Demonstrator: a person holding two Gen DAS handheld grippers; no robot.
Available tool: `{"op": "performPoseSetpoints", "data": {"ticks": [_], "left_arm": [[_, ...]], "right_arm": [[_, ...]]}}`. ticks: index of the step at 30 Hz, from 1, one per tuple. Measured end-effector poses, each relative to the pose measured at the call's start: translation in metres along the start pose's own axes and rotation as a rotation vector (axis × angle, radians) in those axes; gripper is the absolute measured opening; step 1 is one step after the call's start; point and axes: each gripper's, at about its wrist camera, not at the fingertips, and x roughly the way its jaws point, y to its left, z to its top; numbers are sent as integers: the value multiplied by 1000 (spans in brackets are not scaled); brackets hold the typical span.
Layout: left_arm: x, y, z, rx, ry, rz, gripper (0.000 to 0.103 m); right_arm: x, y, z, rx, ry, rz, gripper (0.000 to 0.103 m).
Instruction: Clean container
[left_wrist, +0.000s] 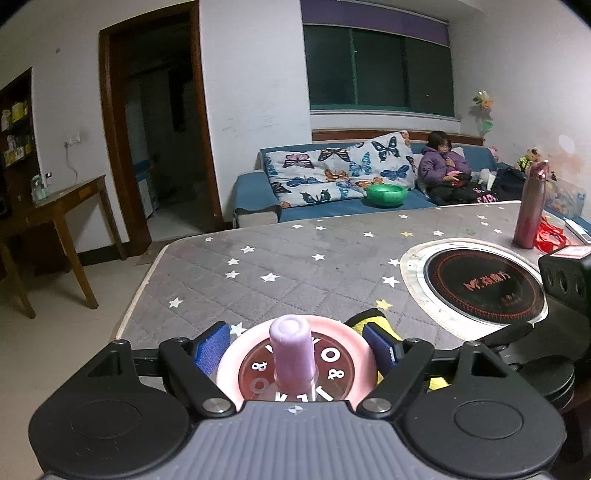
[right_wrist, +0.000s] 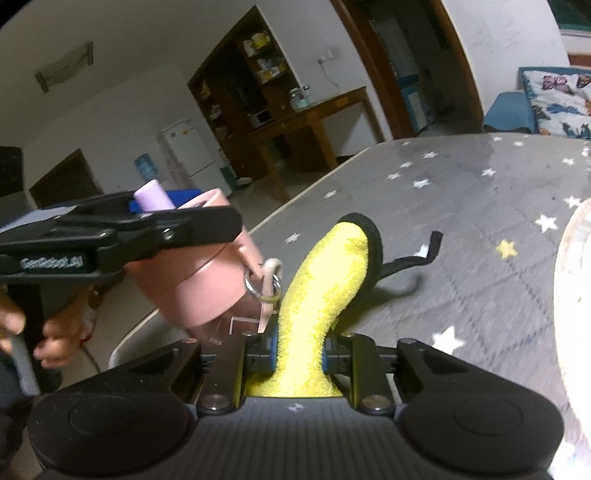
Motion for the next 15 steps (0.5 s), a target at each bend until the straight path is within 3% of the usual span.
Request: {"op": "performPoseSetpoints", "data": {"ticks": [6, 12, 15], "left_arm": [[-10, -2, -2, 17, -24, -6, 81], [-18, -3, -2, 36, -30, -9, 80], [-17, -3, -4, 47, -30, 0, 81]], "right_arm": [[-21, -17, 19, 111, -89, 25, 19], [-33, -25, 58, 232, -237, 143, 19], [-27, -27, 69, 288, -270, 184, 19]]}}
